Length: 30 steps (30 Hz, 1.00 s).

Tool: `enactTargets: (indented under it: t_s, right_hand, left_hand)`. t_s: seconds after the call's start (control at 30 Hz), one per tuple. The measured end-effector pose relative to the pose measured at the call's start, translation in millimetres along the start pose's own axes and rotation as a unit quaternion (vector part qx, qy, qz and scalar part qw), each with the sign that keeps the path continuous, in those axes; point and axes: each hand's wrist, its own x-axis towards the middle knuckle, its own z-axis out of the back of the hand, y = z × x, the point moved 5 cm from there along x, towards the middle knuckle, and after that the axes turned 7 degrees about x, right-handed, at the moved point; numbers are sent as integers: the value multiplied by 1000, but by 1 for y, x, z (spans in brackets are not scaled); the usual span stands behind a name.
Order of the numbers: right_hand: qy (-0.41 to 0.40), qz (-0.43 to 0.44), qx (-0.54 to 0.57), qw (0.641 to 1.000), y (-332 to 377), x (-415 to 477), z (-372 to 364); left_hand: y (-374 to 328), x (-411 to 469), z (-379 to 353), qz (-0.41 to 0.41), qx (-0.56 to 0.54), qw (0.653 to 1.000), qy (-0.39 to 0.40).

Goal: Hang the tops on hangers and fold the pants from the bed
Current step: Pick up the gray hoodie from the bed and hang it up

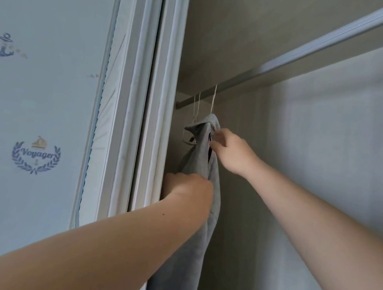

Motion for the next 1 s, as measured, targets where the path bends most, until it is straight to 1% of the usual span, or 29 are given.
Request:
enactTargets:
  t_s: [0.1, 0.17, 0.23, 0.33, 0.43, 0.53, 0.63, 0.8, 0.9, 1.0]
  right_hand:
    - [-5, 36, -14, 999, 0, -42, 10]
    - [-7, 57, -38, 998, 7, -76, 15]
    - [-15, 80, -42, 996, 17, -113, 16]
    - [-11, 95, -51, 994, 37, -171, 10]
    - [22, 104, -42, 993, 60, -223, -10]
    - [63, 100, -17, 993, 89, -269, -39]
    - [117, 102, -9, 988, 126, -317, -80]
    - [201, 124, -21, 972, 207, -398, -152]
    - [265, 152, -12, 952, 269, -451, -201]
    - [333, 198, 9, 922, 335, -509, -251]
  left_hand:
    - [-8, -28, -5, -57, 31, 995, -75]
    - [-13, -55, -8, -109, 78, 983, -127]
    - [-9, -87, -8, -140, 81, 968, -192]
    - [9, -136, -20, -161, 48, 960, -225]
    - [41, -187, -43, -142, 9, 961, -237]
    - [81, -243, -75, -104, -39, 972, -208]
    - [125, -309, -109, -40, -64, 982, -175]
    - [201, -441, -165, 82, -71, 992, -67]
    - [246, -530, -190, 155, -83, 984, 1]
    - [284, -624, -210, 228, -108, 965, 65]
